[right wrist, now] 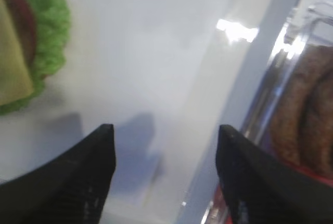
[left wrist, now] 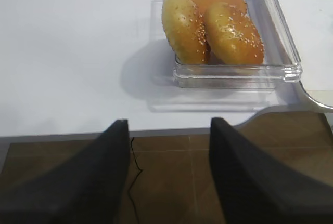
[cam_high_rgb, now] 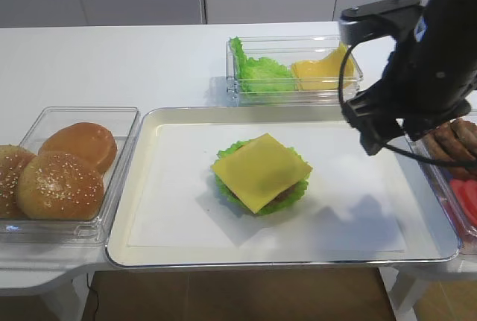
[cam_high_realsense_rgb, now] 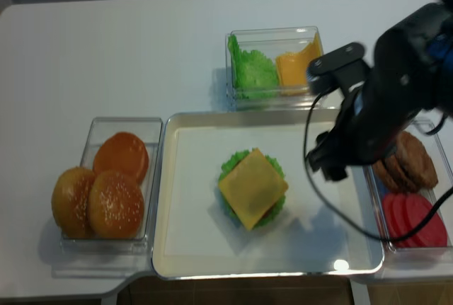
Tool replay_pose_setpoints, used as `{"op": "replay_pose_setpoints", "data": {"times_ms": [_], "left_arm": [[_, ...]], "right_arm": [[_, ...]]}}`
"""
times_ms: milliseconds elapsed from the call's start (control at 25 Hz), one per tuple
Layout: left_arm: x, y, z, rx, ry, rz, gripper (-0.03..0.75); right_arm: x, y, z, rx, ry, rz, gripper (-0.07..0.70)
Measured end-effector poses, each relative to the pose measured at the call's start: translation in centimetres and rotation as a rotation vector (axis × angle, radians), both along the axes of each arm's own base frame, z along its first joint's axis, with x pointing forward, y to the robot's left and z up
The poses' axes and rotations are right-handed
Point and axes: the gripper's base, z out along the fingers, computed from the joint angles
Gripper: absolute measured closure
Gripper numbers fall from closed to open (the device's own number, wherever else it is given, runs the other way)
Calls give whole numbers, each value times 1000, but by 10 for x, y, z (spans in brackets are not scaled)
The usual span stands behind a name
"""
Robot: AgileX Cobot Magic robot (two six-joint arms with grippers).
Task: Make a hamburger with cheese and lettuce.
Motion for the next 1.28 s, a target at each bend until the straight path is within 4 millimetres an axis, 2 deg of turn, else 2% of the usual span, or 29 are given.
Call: {"op": "replay_pose_setpoints", "data": {"times_ms": [280,360,520,720,880,1000,1280], "left_arm": [[0,0,0,0,0,0,346],[0,0,0,0,0,0,346],[0,0,0,0,0,0,346],[0,0,0,0,0,0,346],[0,0,0,0,0,0,346],[0,0,0,0,0,0,346],[0,0,0,0,0,0,346]], "right_arm": [[0,-64,21,-3,-7,-198,171],[-4,-80,28,-3,-8,-250,171],[-21,-101,47,5,-45,-320,194],[-51,-104,73,44,-131,-336,210],[-80,-105,85,82,-183,-349,212],[-107,-106,89,94,-226,-350,213],[-169,-110,82,118,-323,-347,213]]}}
